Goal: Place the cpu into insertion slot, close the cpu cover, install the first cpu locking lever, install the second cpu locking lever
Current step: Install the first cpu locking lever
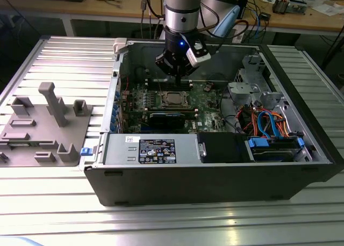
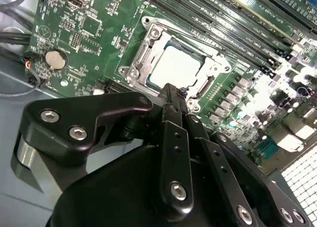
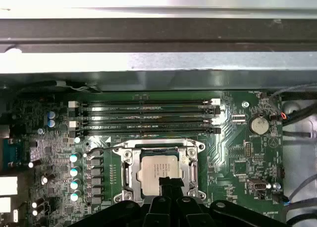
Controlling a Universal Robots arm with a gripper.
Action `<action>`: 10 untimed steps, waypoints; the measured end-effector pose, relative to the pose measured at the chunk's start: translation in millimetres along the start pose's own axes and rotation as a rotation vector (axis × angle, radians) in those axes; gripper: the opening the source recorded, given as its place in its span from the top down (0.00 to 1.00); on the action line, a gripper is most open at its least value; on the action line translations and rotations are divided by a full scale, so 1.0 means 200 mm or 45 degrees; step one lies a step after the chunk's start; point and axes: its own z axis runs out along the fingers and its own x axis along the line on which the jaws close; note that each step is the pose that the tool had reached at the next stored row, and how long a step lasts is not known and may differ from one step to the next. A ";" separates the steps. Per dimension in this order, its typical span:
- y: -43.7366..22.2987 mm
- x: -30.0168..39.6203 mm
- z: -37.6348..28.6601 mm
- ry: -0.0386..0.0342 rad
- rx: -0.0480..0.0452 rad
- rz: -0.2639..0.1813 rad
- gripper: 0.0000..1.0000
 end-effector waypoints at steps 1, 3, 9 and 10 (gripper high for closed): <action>0.000 0.000 0.000 0.0000 0.000 -0.001 0.89; 0.000 0.000 0.000 0.0000 0.000 -0.001 0.89; 0.000 0.005 0.000 0.0000 0.000 -0.002 0.89; 0.000 0.007 0.000 -0.0001 0.000 -0.002 0.89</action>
